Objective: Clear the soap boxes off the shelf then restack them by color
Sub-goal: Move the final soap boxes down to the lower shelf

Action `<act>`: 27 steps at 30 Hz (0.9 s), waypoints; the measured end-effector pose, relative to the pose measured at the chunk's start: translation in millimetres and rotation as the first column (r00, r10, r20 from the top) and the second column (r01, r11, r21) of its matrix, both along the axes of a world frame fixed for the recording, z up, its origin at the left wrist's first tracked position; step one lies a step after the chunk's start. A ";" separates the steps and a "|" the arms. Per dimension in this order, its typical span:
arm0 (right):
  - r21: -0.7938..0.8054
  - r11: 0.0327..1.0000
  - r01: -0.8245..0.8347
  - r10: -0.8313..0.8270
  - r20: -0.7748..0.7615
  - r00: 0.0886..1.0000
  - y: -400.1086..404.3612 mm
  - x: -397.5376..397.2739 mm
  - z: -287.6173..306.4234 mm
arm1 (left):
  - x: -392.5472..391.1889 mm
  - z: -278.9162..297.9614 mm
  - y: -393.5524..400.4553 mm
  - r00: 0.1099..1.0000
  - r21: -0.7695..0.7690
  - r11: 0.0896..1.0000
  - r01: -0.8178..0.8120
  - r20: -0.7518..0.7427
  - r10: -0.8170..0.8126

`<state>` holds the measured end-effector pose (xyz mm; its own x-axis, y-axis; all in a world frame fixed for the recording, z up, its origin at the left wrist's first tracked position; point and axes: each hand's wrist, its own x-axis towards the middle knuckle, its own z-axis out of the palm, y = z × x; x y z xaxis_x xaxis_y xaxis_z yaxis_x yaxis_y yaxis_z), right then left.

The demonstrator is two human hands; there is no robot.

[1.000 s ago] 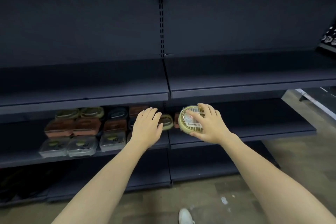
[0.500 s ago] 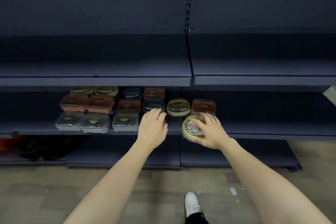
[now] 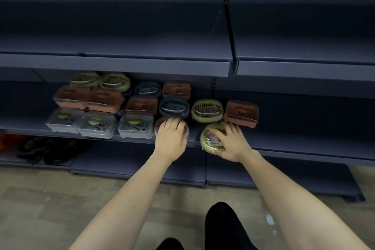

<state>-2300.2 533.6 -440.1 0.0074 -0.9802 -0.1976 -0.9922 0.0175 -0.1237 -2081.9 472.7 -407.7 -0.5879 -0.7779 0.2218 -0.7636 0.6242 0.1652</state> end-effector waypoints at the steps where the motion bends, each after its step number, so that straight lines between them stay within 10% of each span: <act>1: 0.001 1.000 0.005 -0.005 -0.002 1.000 -6.4 -3.2 -7.4 | -3.3 -7.2 -4.2 1.000 -0.003 1.000 -0.003 -0.005 0.003; 16: -0.120 0.993 -0.021 0.028 0.060 0.998 -70.0 -32.4 -56.5 | -41.1 -68.6 -51.8 0.992 0.075 0.992 -0.105 0.075 0.099; 27: 0.001 0.997 0.073 -0.071 -0.177 0.982 -97.9 -15.3 -35.5 | -37.2 -76.7 -59.0 0.993 0.069 0.991 -0.110 0.051 0.107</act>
